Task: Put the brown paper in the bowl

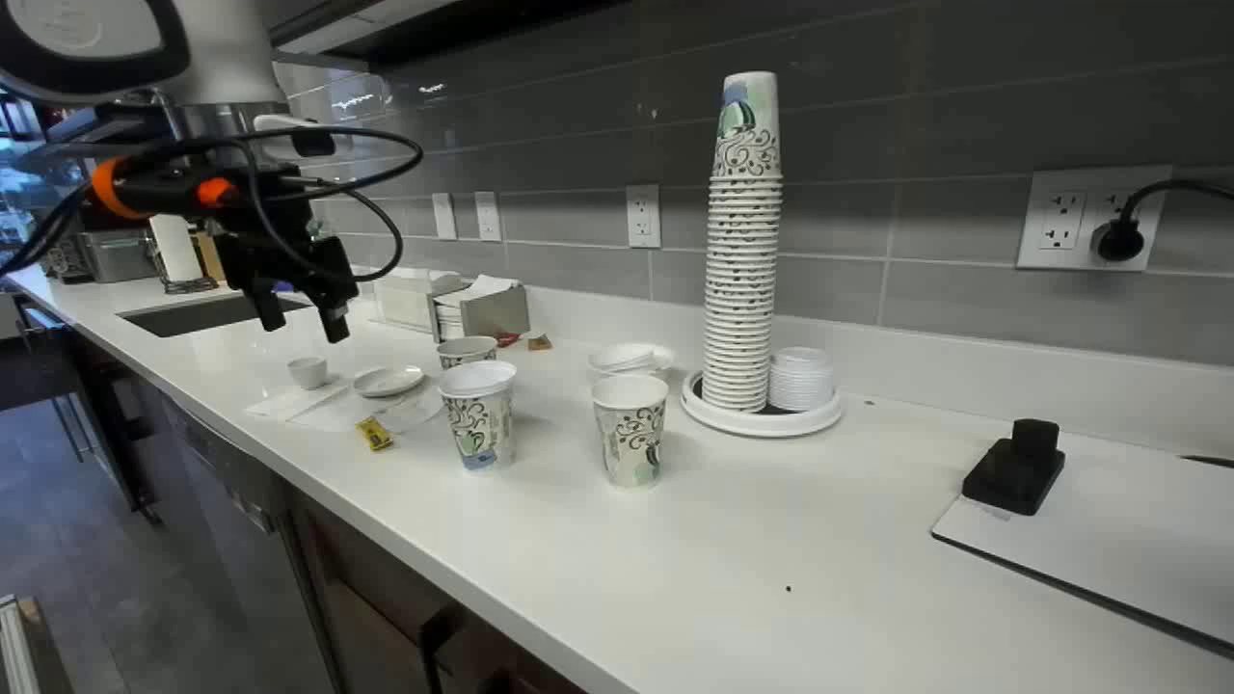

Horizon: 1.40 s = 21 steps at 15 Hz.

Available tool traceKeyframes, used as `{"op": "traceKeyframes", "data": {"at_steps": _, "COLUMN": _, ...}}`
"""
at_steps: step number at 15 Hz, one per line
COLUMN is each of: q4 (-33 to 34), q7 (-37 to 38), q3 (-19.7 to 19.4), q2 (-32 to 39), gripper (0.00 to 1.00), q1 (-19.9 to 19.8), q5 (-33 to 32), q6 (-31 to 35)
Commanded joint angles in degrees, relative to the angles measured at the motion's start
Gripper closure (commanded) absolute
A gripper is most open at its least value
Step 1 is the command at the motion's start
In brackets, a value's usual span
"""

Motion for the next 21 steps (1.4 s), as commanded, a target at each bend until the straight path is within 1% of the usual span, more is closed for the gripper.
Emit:
{"op": "traceKeyframes", "data": {"at_steps": 1, "q4": 0.11, "q7": 0.08, "q3": -0.06, "q2": -0.01, "gripper": 0.0, "q1": 0.09, "q5": -0.06, "q6": -0.17}}
{"op": "traceKeyframes", "data": {"at_steps": 5, "q4": 2.26, "q7": 0.28, "q3": 2.12, "q2": 4.63, "gripper": 0.0, "q1": 5.88, "q5": 4.16, "q6": 8.8}}
{"op": "traceKeyframes", "data": {"at_steps": 7, "q4": 5.01, "q7": 0.55, "q3": 3.87, "q2": 8.81, "gripper": 0.0, "q1": 8.53, "q5": 4.25, "q6": 14.44}}
{"op": "traceKeyframes", "data": {"at_steps": 8, "q4": 6.73, "q7": 0.88, "q3": 4.98, "q2": 11.41, "gripper": 0.0, "q1": 9.06, "q5": 3.16, "q6": 17.35}}
{"op": "traceKeyframes", "data": {"at_steps": 10, "q4": 10.75, "q7": 0.5, "q3": 5.72, "q2": 16.34, "gripper": 0.0, "q1": 10.17, "q5": 2.69, "q6": 21.98}}
{"op": "traceKeyframes", "data": {"at_steps": 12, "q4": 16.08, "q7": 1.05, "q3": 6.67, "q2": 22.78, "gripper": 0.0, "q1": 11.23, "q5": 3.52, "q6": 26.43}}
{"op": "traceKeyframes", "data": {"at_steps": 13, "q4": 18.85, "q7": 0.95, "q3": 6.91, "q2": 26.33, "gripper": 0.0, "q1": 12.35, "q5": 4.8, "q6": 28.01}}
{"op": "traceKeyframes", "data": {"at_steps": 14, "q4": 21.22, "q7": 0.67, "q3": 7.19, "q2": 29.31, "gripper": 0.0, "q1": 13.02, "q5": 5.65, "q6": 29.41}}
{"op": "traceKeyframes", "data": {"at_steps": 15, "q4": 23.98, "q7": -1.61, "q3": 7.0, "q2": 32.56, "gripper": 0.0, "q1": 14.21, "q5": 6.84, "q6": 29.81}}
{"op": "traceKeyframes", "data": {"at_steps": 16, "q4": 26.93, "q7": -2.18, "q3": 7.43, "q2": 35.93, "gripper": 0.0, "q1": 14.33, "q5": 7.59, "q6": 30.42}}
{"op": "traceKeyframes", "data": {"at_steps": 17, "q4": 30.29, "q7": -2.98, "q3": 7.62, "q2": 39.4, "gripper": 0.0, "q1": 14.16, "q5": 8.57, "q6": 28.65}}
{"op": "traceKeyframes", "data": {"at_steps": 18, "q4": 34.19, "q7": -5.7, "q3": 7.76, "q2": 42.92, "gripper": 0.0, "q1": 14.51, "q5": 11.17, "q6": 25.85}}
{"op": "traceKeyframes", "data": {"at_steps": 19, "q4": 25.8, "q7": -1.46, "q3": 9.65, "q2": 34.99, "gripper": 0.0, "q1": 12.25, "q5": 7.31, "q6": 28.86}}
{"op": "traceKeyframes", "data": {"at_steps": 21, "q4": 30.7, "q7": -3.32, "q3": 10.52, "q2": 40.65, "gripper": 0.0, "q1": 11.67, "q5": 8.88, "q6": 27.91}}
